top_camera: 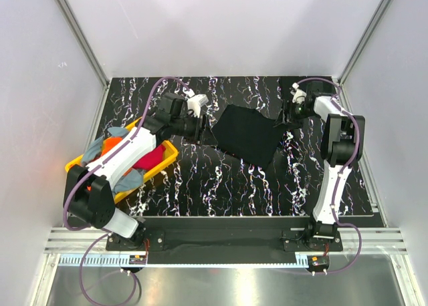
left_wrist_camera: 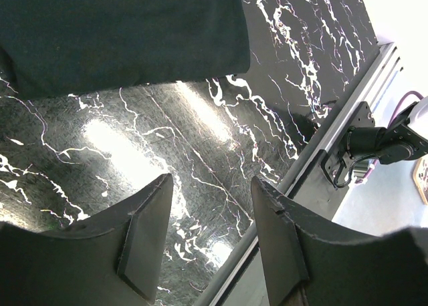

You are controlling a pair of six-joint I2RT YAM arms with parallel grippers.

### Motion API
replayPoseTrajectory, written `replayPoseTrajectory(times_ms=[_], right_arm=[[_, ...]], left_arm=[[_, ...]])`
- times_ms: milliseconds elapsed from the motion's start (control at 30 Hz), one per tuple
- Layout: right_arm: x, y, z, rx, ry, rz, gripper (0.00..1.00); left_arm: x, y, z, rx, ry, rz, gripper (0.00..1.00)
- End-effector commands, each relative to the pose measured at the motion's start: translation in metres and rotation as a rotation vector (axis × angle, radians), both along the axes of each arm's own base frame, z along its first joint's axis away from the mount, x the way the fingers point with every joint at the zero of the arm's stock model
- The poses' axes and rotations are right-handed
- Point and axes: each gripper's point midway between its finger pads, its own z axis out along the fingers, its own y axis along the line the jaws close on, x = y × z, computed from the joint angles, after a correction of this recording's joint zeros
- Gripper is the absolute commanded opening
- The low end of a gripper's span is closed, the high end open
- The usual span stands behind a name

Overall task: Fold and stack the t-shirts
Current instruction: Neatly place the folded tshirt to the corner

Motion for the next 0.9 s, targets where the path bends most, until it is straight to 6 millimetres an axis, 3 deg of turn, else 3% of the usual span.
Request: replayPoseTrajectory(times_ms=[0,100,133,200,233,300,567,700,867], right_arm=[[-0.012,-0.004,-0.024,-0.032,0.062,0.048,0.58],[-0.009,-0.003,-0.020,-0.032,0.047,0.061,0.40],[-0.009,-0.002,-0.017,-0.025,0.035,0.069,0.30],[-0.003,0.001,-0.004,-0.020,-0.008,0.075,0.19],[0.000,0.000,0.001,-0.030,-0.031,0.073,0.09],[0.008,-0.001,0.021,-0.089,-0.102,0.065,0.00],[0.020,-0.028,0.113,-0.351,-0.330,-0.018,0.00],[0.020,-0.045,0.143,-0.439,-0.392,-0.070,0.00],[0.026,-0.050,0.172,-0.494,-0.474,-0.071,0.00]], left_arm=[[0.002,-0.001,0.020,-0.033,-0.077,-0.010,0.55],[0.000,-0.002,0.020,-0.040,-0.068,-0.019,0.56],[0.001,-0.003,0.019,-0.041,-0.062,-0.018,0.56],[0.001,-0.003,0.019,-0.039,-0.063,-0.017,0.55],[0.001,-0.003,0.019,-0.040,-0.064,-0.017,0.55],[0.002,-0.002,0.020,-0.039,-0.066,-0.012,0.55],[0.001,-0.003,0.019,-0.045,-0.056,-0.013,0.55],[-0.001,-0.003,0.020,-0.049,-0.050,-0.015,0.55],[-0.002,-0.004,0.022,-0.059,-0.049,-0.020,0.55]])
